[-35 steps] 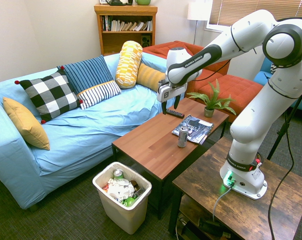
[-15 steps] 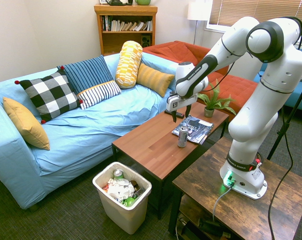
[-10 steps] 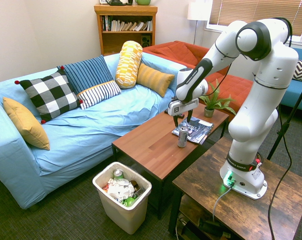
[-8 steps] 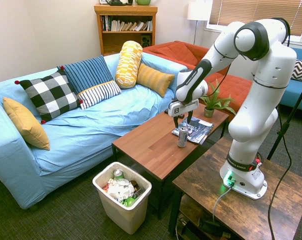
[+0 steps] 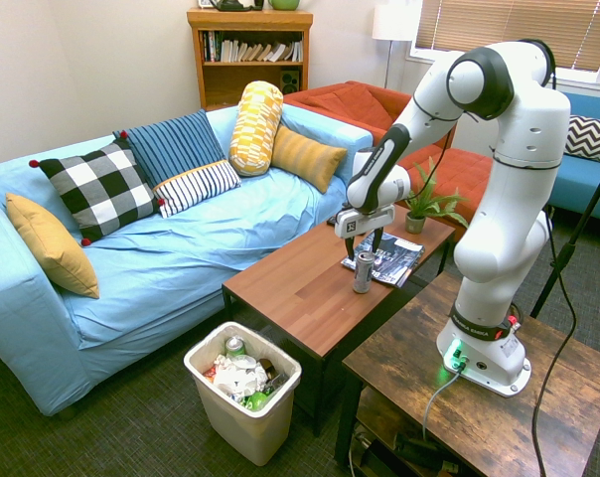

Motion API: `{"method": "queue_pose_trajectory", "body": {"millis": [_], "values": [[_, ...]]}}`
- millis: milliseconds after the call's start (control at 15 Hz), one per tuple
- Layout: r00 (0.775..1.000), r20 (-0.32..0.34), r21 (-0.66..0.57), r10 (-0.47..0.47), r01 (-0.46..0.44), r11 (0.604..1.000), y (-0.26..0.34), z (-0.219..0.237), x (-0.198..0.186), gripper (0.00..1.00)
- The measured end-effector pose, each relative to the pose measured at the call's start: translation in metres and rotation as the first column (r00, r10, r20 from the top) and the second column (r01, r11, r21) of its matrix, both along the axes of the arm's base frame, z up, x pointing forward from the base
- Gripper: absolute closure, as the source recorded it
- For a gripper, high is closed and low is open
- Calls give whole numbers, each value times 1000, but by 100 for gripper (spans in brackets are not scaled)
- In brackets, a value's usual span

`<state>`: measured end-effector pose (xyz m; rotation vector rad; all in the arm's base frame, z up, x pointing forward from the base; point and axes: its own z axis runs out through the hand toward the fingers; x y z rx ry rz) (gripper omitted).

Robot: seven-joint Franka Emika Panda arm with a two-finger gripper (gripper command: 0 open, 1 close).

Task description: Throw the can in the trash bin

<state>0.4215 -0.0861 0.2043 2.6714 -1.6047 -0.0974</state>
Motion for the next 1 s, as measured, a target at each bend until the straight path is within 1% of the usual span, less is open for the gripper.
{"method": "queue_pose_trajectory", "body": {"millis": [267,600,667,1000], "values": [[999,-33,29,7,-6,1000,4,-22,6,0],[998,-54,36,12,-10,999,7,-34,8,0],[998,-56,39,10,-8,999,5,-36,8,100],[998,-66,49,11,-8,999,-3,-42,4,100]]}}
